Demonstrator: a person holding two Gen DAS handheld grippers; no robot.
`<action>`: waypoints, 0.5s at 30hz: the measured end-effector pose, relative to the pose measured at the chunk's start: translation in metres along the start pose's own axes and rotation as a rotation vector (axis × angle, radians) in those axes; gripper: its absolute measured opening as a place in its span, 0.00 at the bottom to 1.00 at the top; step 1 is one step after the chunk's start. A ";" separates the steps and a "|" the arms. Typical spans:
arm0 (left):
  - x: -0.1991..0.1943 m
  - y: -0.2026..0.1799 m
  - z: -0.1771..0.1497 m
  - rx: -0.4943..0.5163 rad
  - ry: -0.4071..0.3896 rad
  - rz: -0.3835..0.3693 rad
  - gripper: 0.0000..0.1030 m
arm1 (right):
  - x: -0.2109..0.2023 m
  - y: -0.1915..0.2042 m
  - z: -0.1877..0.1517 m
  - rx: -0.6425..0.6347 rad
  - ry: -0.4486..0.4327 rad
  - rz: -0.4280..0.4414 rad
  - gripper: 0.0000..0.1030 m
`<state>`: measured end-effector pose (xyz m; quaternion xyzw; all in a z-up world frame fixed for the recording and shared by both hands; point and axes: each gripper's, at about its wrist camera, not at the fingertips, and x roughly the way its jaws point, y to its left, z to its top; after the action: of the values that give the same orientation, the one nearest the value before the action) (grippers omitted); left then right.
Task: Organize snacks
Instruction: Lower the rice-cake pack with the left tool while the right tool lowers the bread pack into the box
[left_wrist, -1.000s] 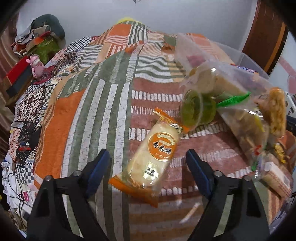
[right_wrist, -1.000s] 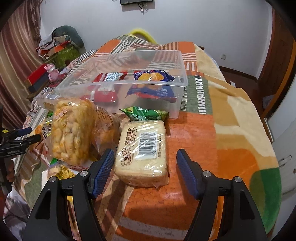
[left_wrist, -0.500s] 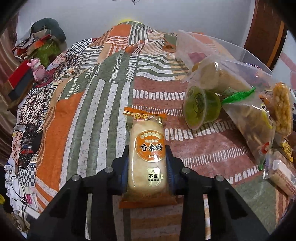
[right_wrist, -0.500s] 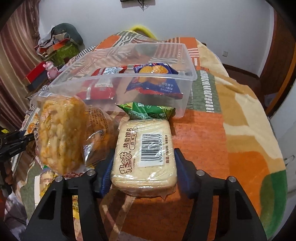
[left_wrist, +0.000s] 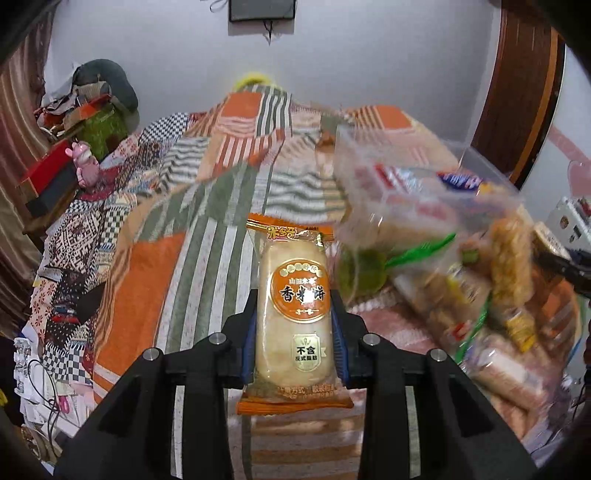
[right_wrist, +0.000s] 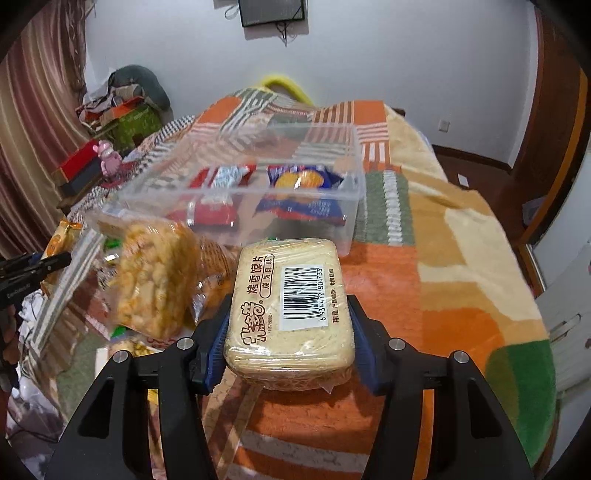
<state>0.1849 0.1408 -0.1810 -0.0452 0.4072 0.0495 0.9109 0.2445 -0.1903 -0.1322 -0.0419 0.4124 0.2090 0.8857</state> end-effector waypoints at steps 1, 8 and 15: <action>-0.004 -0.002 0.005 -0.002 -0.013 -0.006 0.33 | -0.002 -0.001 0.002 0.001 -0.010 0.001 0.51; -0.021 -0.023 0.033 0.015 -0.089 -0.043 0.33 | -0.021 -0.002 0.023 -0.003 -0.100 0.017 0.51; -0.020 -0.044 0.061 0.028 -0.136 -0.082 0.33 | -0.022 0.006 0.046 -0.020 -0.160 0.030 0.51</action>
<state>0.2221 0.1040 -0.1232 -0.0457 0.3428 0.0095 0.9382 0.2619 -0.1812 -0.0849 -0.0279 0.3388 0.2290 0.9121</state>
